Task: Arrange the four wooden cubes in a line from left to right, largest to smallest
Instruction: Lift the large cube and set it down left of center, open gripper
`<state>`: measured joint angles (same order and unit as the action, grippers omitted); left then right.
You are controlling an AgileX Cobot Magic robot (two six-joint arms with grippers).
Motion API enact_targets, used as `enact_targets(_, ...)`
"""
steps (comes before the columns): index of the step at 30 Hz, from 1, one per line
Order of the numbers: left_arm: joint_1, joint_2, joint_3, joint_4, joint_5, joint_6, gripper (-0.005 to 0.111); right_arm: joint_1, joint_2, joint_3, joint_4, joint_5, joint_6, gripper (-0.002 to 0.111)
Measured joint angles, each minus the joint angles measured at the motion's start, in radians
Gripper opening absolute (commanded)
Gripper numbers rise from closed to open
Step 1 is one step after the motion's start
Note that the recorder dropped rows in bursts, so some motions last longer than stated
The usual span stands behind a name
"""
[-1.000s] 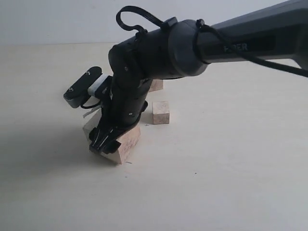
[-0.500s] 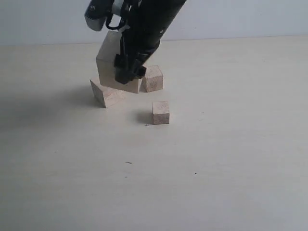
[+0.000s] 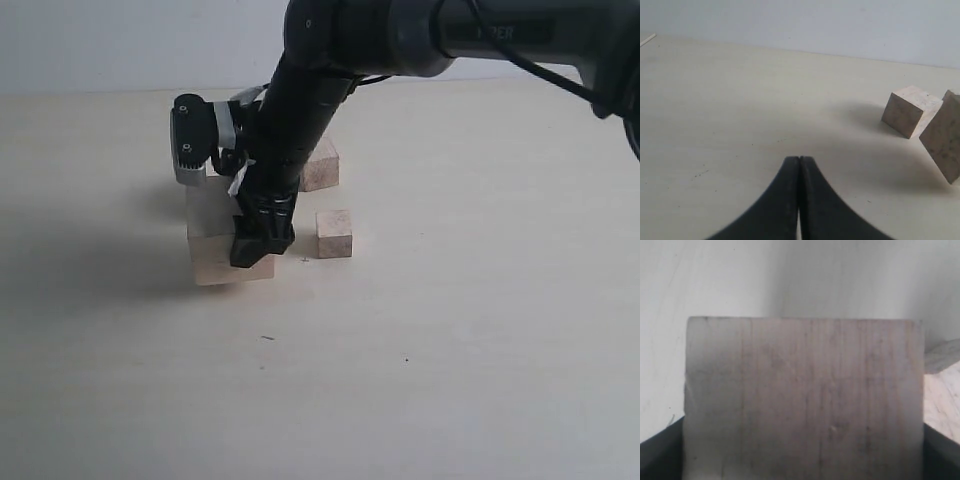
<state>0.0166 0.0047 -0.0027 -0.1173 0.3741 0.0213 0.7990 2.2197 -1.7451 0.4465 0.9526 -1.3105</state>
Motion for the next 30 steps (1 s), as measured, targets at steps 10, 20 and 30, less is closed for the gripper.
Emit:
enact_targets(10, 0.0, 0.0, 0.0, 0.0, 0.0, 0.002, 0.0, 0.0, 0.001, 0.0, 0.0, -0.051, 0.066, 0.0)
enact_targets(20, 0.0, 0.0, 0.0, 0.0, 0.0, 0.002, 0.0, 0.0, 0.045, 0.0, -0.079, -0.051, 0.163, 0.0)
enact_targets(30, 0.0, 0.0, 0.0, 0.0, 0.0, 0.002, 0.0, 0.0, 0.045, 0.0, -0.073, -0.047, 0.167, 0.012)
